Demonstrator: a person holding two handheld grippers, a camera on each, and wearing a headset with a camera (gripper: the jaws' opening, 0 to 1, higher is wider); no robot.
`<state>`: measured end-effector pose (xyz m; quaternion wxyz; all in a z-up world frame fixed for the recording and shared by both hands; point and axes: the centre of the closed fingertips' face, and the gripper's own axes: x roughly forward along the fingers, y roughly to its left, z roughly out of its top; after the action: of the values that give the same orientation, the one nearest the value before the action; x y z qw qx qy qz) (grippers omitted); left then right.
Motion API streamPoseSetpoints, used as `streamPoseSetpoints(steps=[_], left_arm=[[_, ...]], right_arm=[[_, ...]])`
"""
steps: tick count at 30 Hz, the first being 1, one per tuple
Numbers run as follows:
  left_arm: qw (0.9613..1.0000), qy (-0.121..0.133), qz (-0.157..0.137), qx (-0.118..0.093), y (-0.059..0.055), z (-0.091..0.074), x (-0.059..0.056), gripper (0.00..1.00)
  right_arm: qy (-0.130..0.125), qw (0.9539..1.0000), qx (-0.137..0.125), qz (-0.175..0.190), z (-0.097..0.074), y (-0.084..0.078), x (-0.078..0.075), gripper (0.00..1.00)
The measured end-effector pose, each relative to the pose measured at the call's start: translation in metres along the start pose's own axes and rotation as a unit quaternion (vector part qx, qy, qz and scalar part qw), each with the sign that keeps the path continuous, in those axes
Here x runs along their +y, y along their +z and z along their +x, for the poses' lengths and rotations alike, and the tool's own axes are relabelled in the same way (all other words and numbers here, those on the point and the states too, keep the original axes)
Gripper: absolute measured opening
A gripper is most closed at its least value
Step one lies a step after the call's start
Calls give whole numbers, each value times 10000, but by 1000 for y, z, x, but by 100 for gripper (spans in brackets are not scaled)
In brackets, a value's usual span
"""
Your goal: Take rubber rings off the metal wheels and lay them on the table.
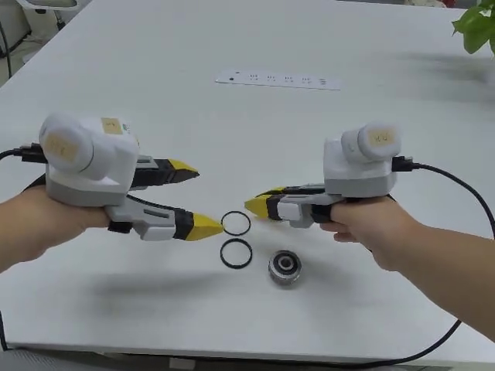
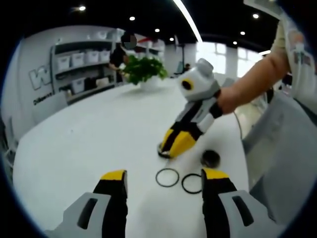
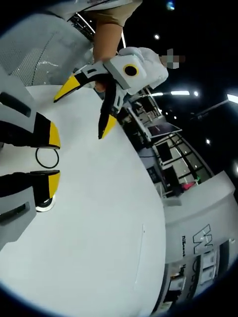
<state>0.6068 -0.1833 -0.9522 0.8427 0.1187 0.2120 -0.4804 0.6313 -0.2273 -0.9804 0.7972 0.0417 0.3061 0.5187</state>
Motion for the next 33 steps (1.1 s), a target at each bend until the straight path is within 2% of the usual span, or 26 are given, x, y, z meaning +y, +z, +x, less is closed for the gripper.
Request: streamPoseSetpoints(steps=[8,17,23,26,33], left_arm=[[10000,-7,9,-67,10,5,4,60],[10000,-48,11,-79,16,15,6,58],[9999,-71,14,-96,20,25,8,57],[9999,-83,31,-81,21,29,8,57],[9999,-116,10,-48,21,40,8,55]], right_arm=[[-112,9997,-221,-46,-14,11,-6,20],[-339,9986,-387,-114,-33,16,-23,24],[-413,9982,-384,-226,-41,12,-32,26],[-436,9976,-339,-421,-43,7,-35,27],[-449,9973,-220,-547,-46,-4,-40,28]])
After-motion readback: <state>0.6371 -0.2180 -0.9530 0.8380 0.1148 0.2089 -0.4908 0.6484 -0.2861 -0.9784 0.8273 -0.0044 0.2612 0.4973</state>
